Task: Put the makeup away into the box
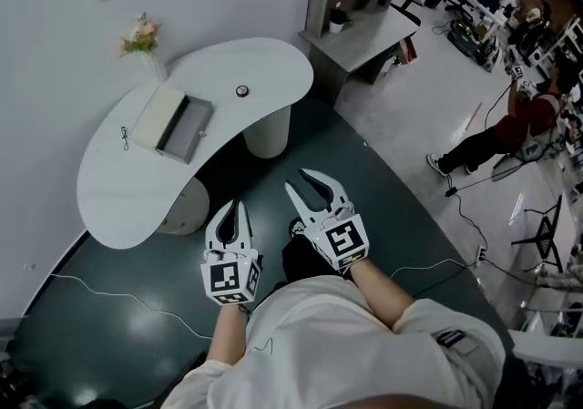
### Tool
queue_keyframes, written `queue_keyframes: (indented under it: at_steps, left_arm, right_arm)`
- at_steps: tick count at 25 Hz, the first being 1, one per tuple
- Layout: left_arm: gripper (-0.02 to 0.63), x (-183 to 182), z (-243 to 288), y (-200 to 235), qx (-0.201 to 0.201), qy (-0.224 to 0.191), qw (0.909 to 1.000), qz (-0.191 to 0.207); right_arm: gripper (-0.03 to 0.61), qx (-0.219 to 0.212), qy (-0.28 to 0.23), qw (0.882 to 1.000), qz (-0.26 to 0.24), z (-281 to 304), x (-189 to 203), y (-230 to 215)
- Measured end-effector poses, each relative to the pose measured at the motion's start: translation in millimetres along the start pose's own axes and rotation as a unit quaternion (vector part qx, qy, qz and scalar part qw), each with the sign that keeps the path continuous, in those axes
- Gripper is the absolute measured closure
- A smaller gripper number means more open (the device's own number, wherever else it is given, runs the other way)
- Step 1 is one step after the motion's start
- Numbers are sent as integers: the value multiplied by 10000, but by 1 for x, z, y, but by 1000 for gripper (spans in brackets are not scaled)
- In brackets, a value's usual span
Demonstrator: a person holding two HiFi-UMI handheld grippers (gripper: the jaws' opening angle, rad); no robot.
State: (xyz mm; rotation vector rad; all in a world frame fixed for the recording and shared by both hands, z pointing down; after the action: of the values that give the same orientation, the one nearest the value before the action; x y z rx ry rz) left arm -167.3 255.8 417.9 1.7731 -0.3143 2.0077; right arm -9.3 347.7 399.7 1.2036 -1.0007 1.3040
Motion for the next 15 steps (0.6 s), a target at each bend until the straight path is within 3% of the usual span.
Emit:
queue_keyframes:
  at_steps: [8, 15]
  left_arm:
    - [595, -33, 109, 29, -359, 42, 9993, 42]
    - [595, -42, 181, 42, -622, 171, 9979, -89]
  right_arm:
    - [471, -361, 36, 9993, 42, 94, -19, -84]
    - [462, -572, 185, 9982, 80, 155, -9, -149]
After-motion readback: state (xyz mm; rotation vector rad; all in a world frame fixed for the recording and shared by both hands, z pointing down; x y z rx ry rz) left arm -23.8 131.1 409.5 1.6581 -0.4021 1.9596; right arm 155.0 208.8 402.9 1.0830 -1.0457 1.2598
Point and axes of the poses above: the fingertips, and each gripper's own axes: z forward along the fingers, y to its left, x out of its underside, the point moved 7 cm from there along -z, backward along the fingers, and after that the axes turned 1 degree about x, right-handed, at the moved point
